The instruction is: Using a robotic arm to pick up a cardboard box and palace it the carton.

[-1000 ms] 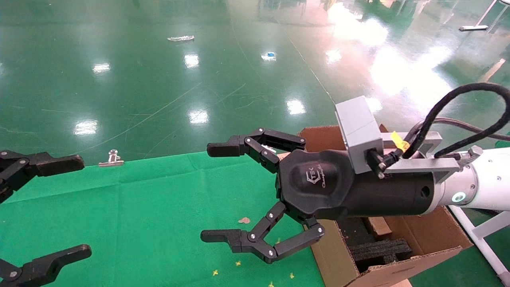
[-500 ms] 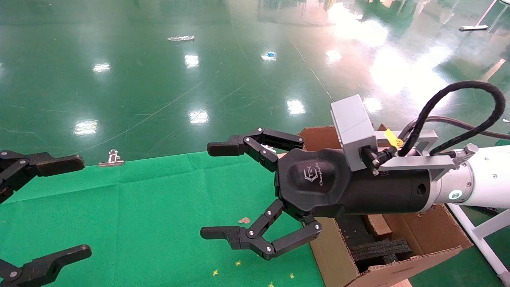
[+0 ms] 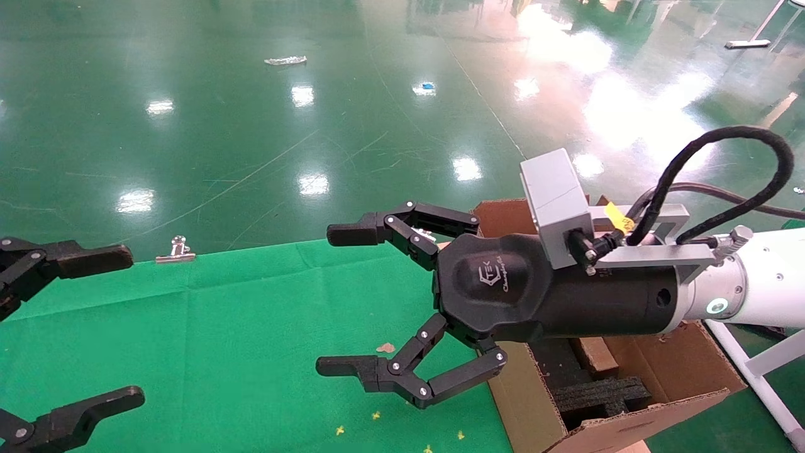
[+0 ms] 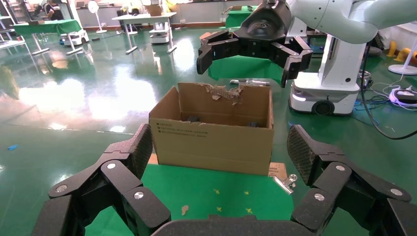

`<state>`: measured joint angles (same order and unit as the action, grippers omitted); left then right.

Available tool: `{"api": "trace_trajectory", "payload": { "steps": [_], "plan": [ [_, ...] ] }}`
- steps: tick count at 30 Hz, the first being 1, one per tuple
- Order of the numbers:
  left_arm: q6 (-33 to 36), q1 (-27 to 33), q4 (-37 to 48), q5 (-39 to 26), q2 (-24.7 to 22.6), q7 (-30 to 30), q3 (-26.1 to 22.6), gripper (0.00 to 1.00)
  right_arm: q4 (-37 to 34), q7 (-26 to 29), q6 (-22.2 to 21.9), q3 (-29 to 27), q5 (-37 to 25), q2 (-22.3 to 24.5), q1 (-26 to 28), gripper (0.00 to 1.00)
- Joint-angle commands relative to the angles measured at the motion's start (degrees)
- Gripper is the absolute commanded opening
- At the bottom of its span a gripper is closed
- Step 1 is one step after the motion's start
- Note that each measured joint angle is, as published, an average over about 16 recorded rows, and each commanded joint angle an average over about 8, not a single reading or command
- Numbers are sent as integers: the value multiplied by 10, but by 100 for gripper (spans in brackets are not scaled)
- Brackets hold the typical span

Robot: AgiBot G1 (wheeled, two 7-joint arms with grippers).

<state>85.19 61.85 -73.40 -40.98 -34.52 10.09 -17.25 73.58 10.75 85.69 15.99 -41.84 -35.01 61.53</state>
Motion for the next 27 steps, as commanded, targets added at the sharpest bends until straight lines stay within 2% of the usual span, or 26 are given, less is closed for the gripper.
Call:
{"api": "trace_trajectory", "payload": {
  "steps": [1,27],
  "plan": [
    [0,0,0,0,0,0,0,100,0,0,0,0,0,0,0,100],
    [0,0,0,0,0,0,0,100,-1,1,0,1,-1,0,1,100]
  ]
}}
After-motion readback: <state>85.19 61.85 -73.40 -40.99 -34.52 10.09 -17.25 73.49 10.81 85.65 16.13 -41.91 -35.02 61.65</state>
